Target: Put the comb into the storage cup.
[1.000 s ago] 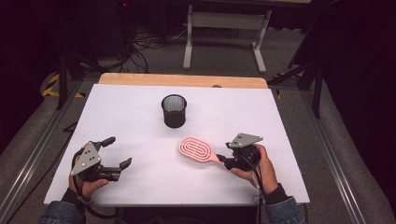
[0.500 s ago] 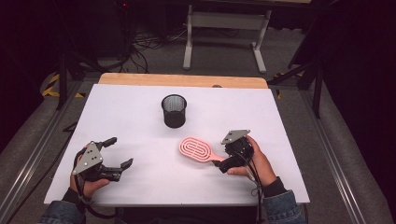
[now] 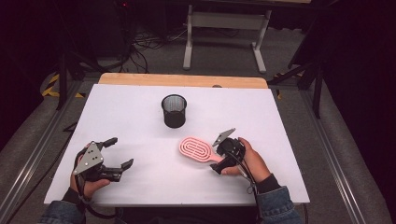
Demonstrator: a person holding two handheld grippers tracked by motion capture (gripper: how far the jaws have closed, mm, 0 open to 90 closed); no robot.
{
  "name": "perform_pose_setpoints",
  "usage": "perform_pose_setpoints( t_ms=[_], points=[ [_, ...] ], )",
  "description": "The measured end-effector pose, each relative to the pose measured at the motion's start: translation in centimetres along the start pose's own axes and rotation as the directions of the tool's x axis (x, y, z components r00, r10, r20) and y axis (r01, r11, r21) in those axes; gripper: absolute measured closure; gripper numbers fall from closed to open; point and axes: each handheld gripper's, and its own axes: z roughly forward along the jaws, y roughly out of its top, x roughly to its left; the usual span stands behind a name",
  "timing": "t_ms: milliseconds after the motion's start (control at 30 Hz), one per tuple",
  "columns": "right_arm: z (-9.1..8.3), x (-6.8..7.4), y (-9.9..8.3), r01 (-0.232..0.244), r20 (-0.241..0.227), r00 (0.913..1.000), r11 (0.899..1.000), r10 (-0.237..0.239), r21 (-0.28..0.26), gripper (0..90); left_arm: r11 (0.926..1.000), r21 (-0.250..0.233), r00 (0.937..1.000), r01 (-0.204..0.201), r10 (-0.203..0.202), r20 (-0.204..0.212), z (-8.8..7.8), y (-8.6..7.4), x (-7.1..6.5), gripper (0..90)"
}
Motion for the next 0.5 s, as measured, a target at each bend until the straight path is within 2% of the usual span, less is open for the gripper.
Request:
perform_pose_setpoints(
  t_ms=[133,200,267,500],
  points=[
    [0.39,0.00,0.33,0.014,0.003,0.9999,1.000,-0.014,0.026,19.7,1.0000,-0.001,1.0000,0.000,0.000,0.003,0.03,0.00,0.00,8.8],
    [0.51,-0.10,0.54,0.017,0.000,0.9999,0.999,-0.017,0.029,25.0,1.0000,-0.001,1.0000,0.002,-0.002,0.005,0.06,0.00,-0.03,8.8],
    [0.70,-0.18,0.72,0.019,-0.008,0.9998,0.999,-0.018,0.040,26.7,1.0000,-0.001,1.0000,0.001,-0.001,0.006,0.04,0.00,-0.03,8.8],
    [0.58,-0.43,0.88,0.023,-0.067,0.9975,0.999,-0.020,0.046,47.0,1.0000,-0.003,0.9999,0.000,0.000,0.010,0.05,0.02,-0.06,9.0]
  ],
)
